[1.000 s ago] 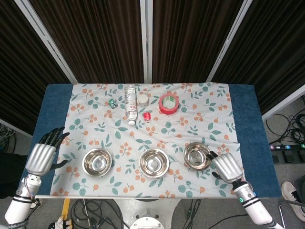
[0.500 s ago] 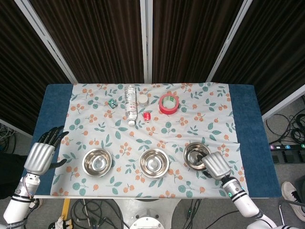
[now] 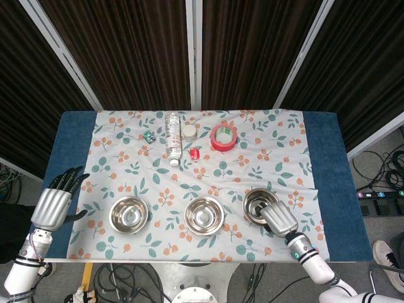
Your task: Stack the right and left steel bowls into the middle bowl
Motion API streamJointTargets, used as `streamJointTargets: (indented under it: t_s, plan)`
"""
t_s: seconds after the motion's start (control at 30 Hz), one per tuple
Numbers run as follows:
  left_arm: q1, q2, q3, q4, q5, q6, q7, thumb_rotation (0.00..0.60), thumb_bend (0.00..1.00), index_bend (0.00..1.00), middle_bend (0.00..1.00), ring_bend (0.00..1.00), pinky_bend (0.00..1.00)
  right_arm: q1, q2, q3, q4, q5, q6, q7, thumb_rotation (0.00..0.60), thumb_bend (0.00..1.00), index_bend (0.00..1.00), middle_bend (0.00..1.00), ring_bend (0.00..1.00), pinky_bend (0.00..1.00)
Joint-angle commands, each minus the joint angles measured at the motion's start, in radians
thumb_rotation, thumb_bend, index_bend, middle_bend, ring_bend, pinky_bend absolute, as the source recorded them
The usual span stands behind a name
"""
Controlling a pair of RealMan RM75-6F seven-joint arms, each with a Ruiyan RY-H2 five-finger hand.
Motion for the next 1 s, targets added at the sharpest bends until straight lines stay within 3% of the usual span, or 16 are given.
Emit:
streamJointTargets:
  t_s: [0.03, 0.47, 1.0]
  plan:
    - [0.000, -0.001, 0.000, 0.002, -0.001, -0.001, 0.000, 0.600, 0.04, 0.20, 0.17, 0.11, 0.22, 0.003, -0.005, -0.002, 0.004, 0.005, -0.002, -0.007, 0.600, 0.29, 0.48, 0.43, 0.87, 0.88]
    - [0.000, -0.003, 0.001, 0.010, -0.003, -0.003, -0.012, 0.600, 0.04, 0.20, 0.17, 0.11, 0.22, 0.004, -0.024, -0.011, 0.019, 0.043, 0.012, -0.056, 0.600, 0.41, 0.63, 0.53, 0.89, 0.88]
    - [-0.001, -0.002, -0.002, 0.008, -0.005, -0.003, -0.018, 0.600, 0.04, 0.20, 0.17, 0.11, 0.22, 0.017, 0.016, 0.013, -0.068, -0.007, 0.091, -0.063, 0.600, 0.44, 0.67, 0.56, 0.90, 0.90]
